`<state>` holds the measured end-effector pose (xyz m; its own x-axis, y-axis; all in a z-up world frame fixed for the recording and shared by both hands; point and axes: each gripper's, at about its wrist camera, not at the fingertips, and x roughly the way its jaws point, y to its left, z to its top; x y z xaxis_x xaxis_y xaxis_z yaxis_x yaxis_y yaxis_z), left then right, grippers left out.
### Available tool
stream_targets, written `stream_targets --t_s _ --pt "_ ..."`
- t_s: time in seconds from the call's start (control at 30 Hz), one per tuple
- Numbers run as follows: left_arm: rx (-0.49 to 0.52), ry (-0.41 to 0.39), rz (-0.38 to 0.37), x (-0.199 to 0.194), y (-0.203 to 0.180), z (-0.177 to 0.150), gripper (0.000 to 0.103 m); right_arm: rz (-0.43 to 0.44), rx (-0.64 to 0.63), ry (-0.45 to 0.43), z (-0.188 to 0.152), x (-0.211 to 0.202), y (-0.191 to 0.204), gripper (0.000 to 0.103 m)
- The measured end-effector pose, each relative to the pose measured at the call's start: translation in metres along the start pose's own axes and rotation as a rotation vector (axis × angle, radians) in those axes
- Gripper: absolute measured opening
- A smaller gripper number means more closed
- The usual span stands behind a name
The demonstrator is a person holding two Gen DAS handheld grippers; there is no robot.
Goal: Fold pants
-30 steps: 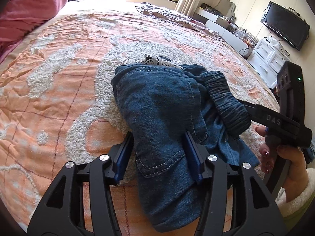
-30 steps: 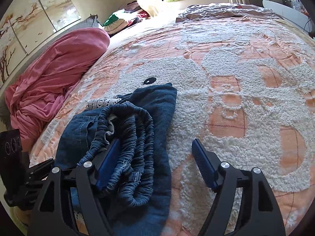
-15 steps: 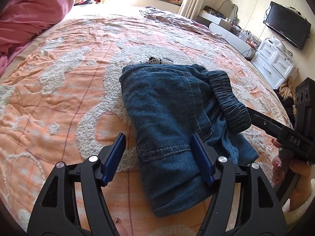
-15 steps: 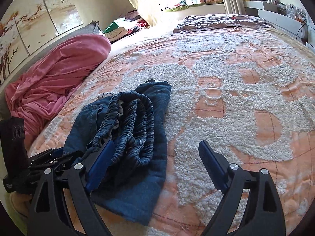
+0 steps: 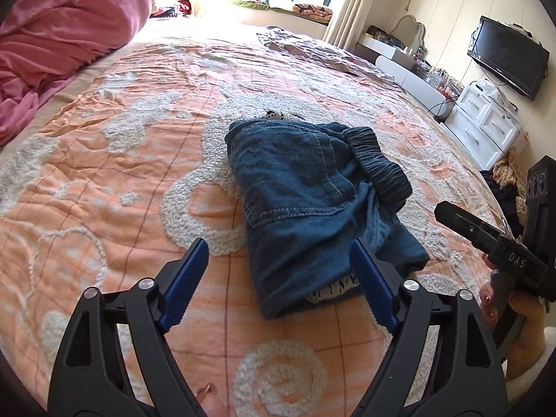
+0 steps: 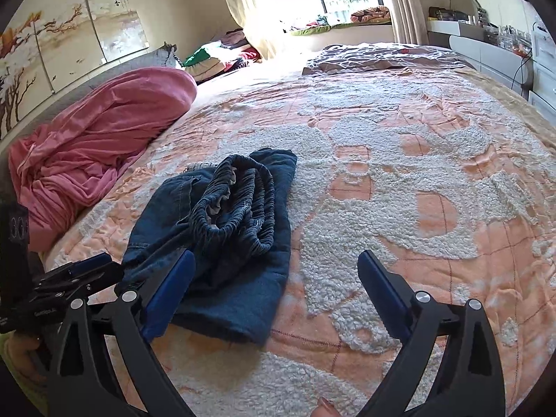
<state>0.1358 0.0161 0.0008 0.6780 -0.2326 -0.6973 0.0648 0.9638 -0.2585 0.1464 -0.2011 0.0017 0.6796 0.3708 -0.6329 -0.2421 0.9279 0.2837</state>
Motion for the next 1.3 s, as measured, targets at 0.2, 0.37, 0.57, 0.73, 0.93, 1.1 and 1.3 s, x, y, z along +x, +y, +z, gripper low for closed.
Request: stream_targets --t_s 0.2,0.37,0.57,0.73,0.93,1.1,1.3 --pt "0.01 -0.02 0.012 -0.017 -0.008 -0.007 0.093 -0.013 -0.011 -0.024 -0.003 -0.019 0.002 0.098" --pt "0.022 -0.032 0.04 -0.029 -0.014 -0.01 0.093 -0.015 -0.012 -0.046 -0.002 -0.035 0.004 0.098" --pt "0.033 -0.058 0.066 -0.048 -0.018 -0.015 0.093 -0.032 -0.041 -0.071 -0.006 -0.053 0.01 0.098" --pt "0.045 -0.078 0.08 -0.064 -0.023 -0.021 0.093 -0.035 -0.068 -0.086 -0.011 -0.066 0.017 0.098" --pt "0.048 -0.088 0.088 -0.075 -0.028 -0.028 0.093 -0.029 -0.077 -0.099 -0.017 -0.08 0.025 0.098" --pt "0.053 -0.096 0.092 -0.083 -0.032 -0.033 0.093 -0.031 -0.092 -0.115 -0.02 -0.092 0.031 0.098" --pt "0.058 -0.104 0.096 -0.092 -0.036 -0.038 0.093 -0.043 -0.108 -0.133 -0.026 -0.105 0.034 0.098"
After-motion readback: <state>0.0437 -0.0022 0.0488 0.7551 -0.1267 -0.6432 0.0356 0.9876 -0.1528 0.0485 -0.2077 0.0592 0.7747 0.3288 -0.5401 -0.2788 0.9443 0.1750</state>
